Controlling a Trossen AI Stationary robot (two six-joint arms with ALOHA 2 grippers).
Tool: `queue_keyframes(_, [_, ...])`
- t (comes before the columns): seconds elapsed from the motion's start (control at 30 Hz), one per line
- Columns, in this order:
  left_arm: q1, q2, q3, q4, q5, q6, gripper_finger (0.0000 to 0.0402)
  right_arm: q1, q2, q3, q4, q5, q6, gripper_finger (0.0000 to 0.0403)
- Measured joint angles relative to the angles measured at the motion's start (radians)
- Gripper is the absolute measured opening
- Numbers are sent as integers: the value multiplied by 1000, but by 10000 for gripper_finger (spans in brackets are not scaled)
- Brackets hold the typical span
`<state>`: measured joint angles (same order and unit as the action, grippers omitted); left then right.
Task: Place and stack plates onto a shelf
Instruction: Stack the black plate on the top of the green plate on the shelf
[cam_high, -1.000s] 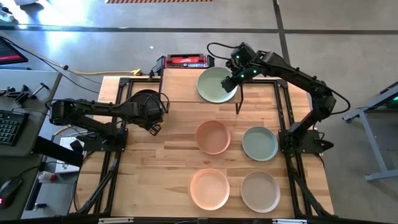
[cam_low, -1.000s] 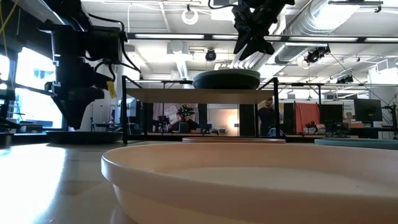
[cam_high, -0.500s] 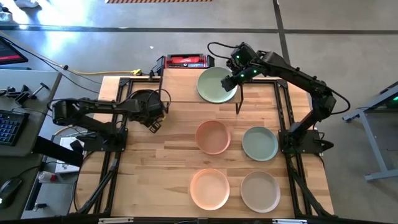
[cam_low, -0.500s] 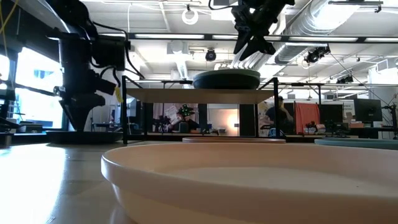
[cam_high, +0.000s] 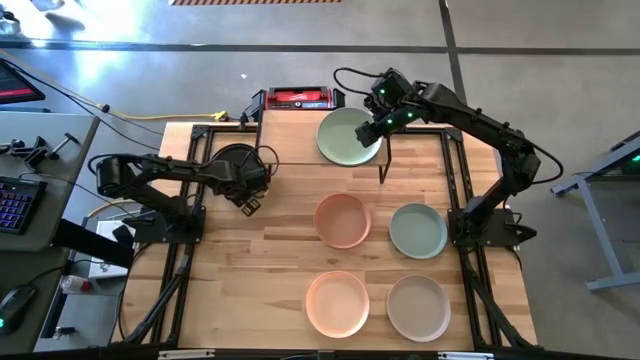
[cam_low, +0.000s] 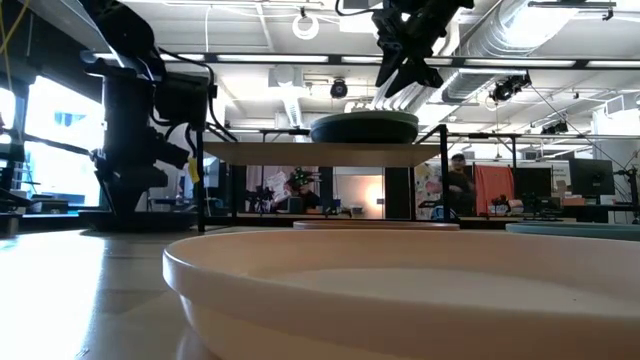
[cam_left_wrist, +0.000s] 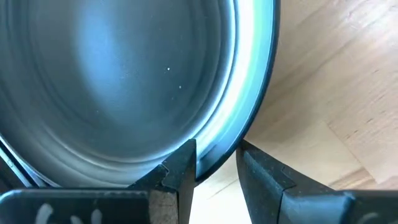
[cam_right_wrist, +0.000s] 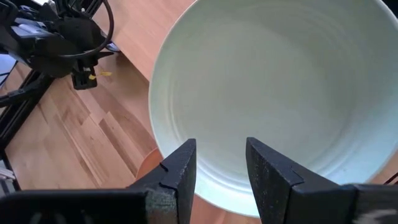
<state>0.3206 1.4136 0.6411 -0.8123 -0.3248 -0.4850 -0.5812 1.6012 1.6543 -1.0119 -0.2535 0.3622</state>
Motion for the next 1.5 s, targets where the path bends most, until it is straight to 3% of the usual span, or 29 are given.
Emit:
queue_keyframes(0.27, [7, 0, 0, 2, -26, 18, 96, 0, 0, 0, 0, 0, -2, 119])
queue_keyframes(0.77, [6, 0, 1, 9, -29, 58, 9, 0, 0, 0, 0, 0, -2, 119])
queue_keyframes(1.13, [6, 0, 9, -20, -27, 54, 2, 0, 0, 0, 0, 0, -3, 119])
queue_keyframes(1.5, [6, 0, 161, -200, -38, 45, 0, 0, 0, 0, 0, 1, -4, 119])
